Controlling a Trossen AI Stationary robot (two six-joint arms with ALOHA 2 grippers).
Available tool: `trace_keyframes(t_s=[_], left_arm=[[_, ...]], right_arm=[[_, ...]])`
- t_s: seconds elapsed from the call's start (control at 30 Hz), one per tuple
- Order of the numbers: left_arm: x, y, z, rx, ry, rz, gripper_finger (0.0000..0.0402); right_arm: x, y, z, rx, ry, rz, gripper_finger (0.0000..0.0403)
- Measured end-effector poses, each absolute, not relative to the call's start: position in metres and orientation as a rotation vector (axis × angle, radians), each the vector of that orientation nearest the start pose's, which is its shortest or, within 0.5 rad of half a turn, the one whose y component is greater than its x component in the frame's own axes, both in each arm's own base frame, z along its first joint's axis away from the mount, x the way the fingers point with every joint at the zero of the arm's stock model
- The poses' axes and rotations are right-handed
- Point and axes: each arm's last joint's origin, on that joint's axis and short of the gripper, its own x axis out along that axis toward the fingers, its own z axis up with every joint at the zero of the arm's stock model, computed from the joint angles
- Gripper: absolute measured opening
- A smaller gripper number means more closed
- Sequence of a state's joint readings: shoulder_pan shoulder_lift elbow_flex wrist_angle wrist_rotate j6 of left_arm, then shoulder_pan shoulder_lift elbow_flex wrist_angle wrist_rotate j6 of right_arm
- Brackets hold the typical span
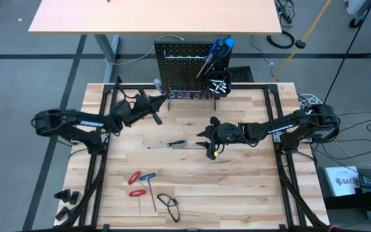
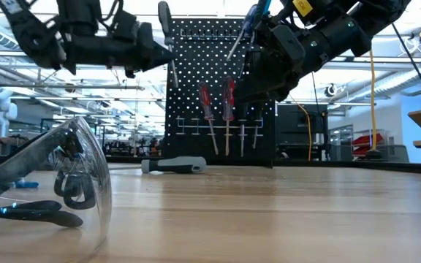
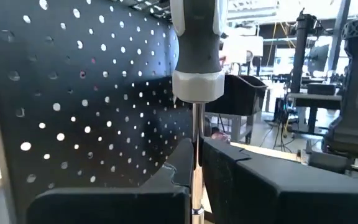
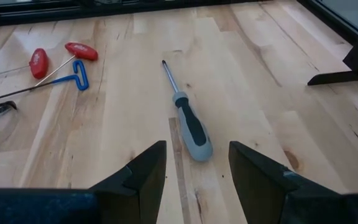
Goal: Hang tools onto peg board
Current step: Hang the gray screwdriver on the pegboard
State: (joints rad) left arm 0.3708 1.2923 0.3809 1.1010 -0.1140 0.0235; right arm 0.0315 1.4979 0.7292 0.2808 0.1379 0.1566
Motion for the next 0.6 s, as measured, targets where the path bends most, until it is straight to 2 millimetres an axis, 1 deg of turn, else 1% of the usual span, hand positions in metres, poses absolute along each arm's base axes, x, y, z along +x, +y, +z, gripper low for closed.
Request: trace_keyframes(t_s=[0.2,0.27,0.37,0.43,0.6], left_arm=[[0.231,0.104,0.202,0.071,-0.265,0.524,0.0019],[0.234,0.111,0.196,0.068,-0.263,0.543,0.0019],[0.243,0.121,0.188,-0.008,-0.252,0.55,0.0019],[0.25,0.126,0.184,-0.026,-0.242,0.543,0.0019],[0.258,0.137,0.186,0.003,-0.247,0.561,0.0019]], right_arm=[[0.304,0.006,0.194,0.112,0.477,-0.142,0.0166],[0.304,0.006,0.194,0.112,0.478,-0.141,0.0167],[0.304,0.006,0.194,0.112,0.478,-0.142,0.0167],[0.304,0.006,0.194,0.108,0.479,-0.141,0.0166],[0.304,0.006,0.194,0.108,0.482,-0.141,0.0167]])
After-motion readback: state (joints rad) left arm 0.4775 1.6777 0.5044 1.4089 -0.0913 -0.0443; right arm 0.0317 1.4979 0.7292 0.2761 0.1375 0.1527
